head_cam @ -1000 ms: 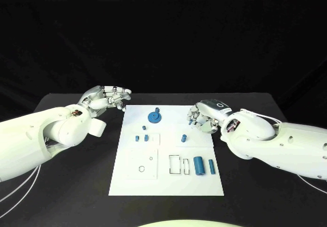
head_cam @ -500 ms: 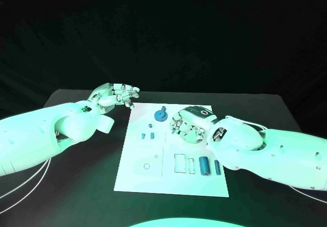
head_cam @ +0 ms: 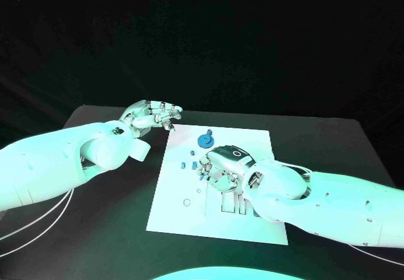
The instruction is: Assemble the parts on the task board
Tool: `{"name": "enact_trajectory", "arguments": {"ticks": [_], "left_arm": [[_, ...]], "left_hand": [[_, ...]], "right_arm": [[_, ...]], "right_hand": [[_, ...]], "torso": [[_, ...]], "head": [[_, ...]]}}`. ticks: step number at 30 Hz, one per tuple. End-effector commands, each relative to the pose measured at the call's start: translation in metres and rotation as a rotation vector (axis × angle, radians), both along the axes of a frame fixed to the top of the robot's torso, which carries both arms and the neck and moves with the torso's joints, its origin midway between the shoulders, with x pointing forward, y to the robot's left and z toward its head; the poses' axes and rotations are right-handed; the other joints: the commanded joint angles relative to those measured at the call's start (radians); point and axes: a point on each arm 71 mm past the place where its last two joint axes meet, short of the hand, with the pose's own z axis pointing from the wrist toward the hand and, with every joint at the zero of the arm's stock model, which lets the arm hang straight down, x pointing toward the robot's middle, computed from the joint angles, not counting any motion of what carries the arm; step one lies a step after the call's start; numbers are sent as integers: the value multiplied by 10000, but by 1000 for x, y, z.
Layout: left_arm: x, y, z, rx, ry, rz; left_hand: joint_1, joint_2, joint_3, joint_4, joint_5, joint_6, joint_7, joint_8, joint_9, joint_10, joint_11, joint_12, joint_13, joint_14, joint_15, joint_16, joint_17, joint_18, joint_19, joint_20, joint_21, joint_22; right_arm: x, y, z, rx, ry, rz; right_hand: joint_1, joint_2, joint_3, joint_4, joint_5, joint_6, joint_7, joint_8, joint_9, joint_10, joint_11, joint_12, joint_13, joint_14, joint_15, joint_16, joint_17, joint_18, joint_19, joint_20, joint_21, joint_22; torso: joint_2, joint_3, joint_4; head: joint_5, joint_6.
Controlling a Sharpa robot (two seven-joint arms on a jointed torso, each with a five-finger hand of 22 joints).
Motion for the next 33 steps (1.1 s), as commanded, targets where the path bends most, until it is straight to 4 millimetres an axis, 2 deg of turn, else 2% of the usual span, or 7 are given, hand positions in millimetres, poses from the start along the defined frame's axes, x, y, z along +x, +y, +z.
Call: {"name": "enact_trajectory", "arguments": {"ticks": [1,5,9,15,21,33], "left_arm": [[-1,-4,1,42,-102,-270],[-1,-5,1,79,-133,-305],[-1,-6,1,85,-137,-343],[-1,-6,1,95,-123,-367],[-1,-6,1,96,-117,-382],[-1,-7,0,92,-83,-410]], "left_hand": [[113,26,-24,-12,69,-71,-29,62,-10,-79,-12,27,-9,-72,20,-43,-12,140,16,65,-48,-13],[113,26,-24,-12,69,-71,-29,62,-10,-79,-12,27,-9,-72,20,-43,-12,140,16,65,-48,-13],[113,26,-24,-12,69,-71,-29,62,-10,-79,-12,27,-9,-72,20,-43,-12,140,16,65,-48,-13],[144,39,-21,-25,87,-79,-26,72,-12,-104,-7,29,-14,-90,26,-59,-20,140,13,69,-67,-26],[144,39,-21,-25,87,-79,-26,72,-12,-104,-7,29,-14,-90,26,-59,-20,140,13,69,-67,-26],[144,39,-21,-25,87,-79,-26,72,-12,-104,-7,29,-14,-90,26,-59,-20,140,13,69,-67,-26]], "right_arm": [[-3,4,-5,-278,-24,337],[-4,8,-8,-328,51,422],[-6,10,-11,-388,126,462],[-7,12,-16,-543,280,450],[-8,11,-21,-784,469,436],[-7,10,-27,-973,629,287]], "right_hand": [[-94,50,33,-35,23,74,30,47,11,229,-178,34,8,472,-78,-30,-4,-164,2,-32,-39,254],[-94,50,33,-35,23,74,30,47,11,229,-178,34,8,472,-78,-30,-4,-164,2,-32,-39,254],[-94,50,33,-35,23,74,30,47,11,229,-178,34,8,472,-78,-30,-4,-164,2,-32,-39,254],[-102,52,38,-46,21,64,35,43,15,227,-174,23,8,468,-76,-45,-26,-159,-9,-31,-61,247],[-108,56,41,-50,21,59,39,42,17,227,-172,17,8,469,-74,-38,-21,-158,-12,-30,-67,246],[-118,57,41,-55,19,53,43,40,21,226,-168,10,8,466,-72,-52,-40,-155,-20,-29,-84,240]], "torso": [[4,4,-16],[4,13,-38],[9,20,-21],[8,9,-31],[7,10,-11],[5,11,-18]], "head": [[67,-8],[129,-70],[150,-117],[150,-160],[142,-207],[128,-257]]}}
